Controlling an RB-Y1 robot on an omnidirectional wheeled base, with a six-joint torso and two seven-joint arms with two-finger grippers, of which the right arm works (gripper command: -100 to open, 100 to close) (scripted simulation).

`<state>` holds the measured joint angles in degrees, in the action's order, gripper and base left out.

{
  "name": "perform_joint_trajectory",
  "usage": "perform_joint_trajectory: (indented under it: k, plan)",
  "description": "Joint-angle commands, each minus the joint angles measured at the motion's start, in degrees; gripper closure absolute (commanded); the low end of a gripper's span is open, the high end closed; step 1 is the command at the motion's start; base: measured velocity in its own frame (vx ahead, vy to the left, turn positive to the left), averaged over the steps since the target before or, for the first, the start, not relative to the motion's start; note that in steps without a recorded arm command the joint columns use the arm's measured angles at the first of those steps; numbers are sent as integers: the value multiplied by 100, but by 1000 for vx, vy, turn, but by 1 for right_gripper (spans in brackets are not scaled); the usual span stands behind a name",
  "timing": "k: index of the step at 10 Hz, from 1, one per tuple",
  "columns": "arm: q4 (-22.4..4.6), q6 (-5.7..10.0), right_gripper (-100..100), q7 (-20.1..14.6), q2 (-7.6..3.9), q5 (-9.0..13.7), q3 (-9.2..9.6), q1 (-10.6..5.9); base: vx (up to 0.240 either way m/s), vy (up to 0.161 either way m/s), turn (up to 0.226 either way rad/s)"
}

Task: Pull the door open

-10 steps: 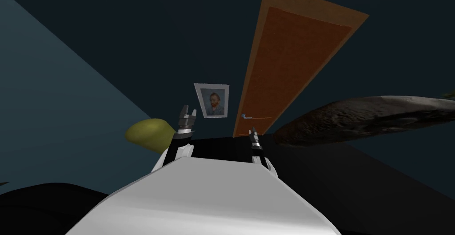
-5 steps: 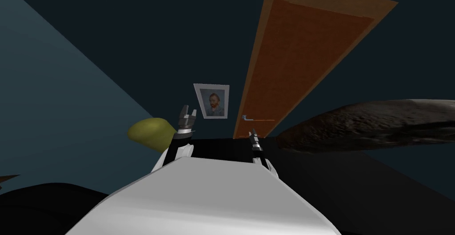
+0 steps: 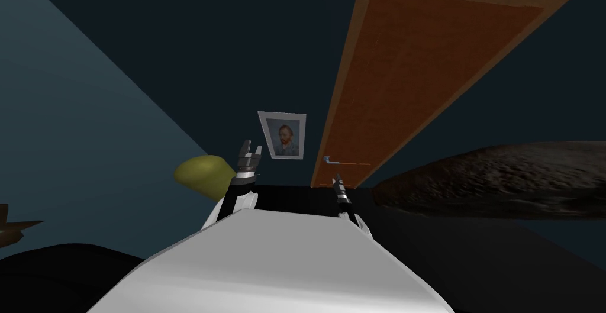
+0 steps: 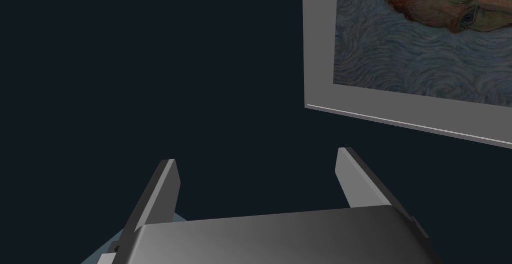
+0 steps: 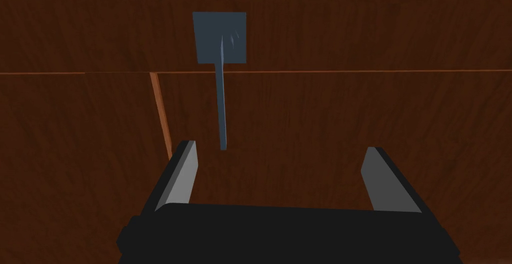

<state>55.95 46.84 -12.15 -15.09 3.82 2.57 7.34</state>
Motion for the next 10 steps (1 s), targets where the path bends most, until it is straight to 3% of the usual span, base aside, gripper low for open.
perform_joint_trajectory:
  k: [1, 4, 7, 9, 10]
  plan:
    - [-215, 37, -100, -39, -39, 9, 12, -66, 72, -67, 83]
    - [-549, 109, -100, -96, -99, 23, 31, -159, 54, -56, 71]
    - [-1053, 216, -100, -181, -189, 43, 60, -298, 69, -74, 105]
    - [-1024, 200, -100, -181, -189, 42, 58, -296, 39, -42, 25]
    - [-1153, 205, -100, -125, -181, 126, -93, -360, 36, -9, 338]
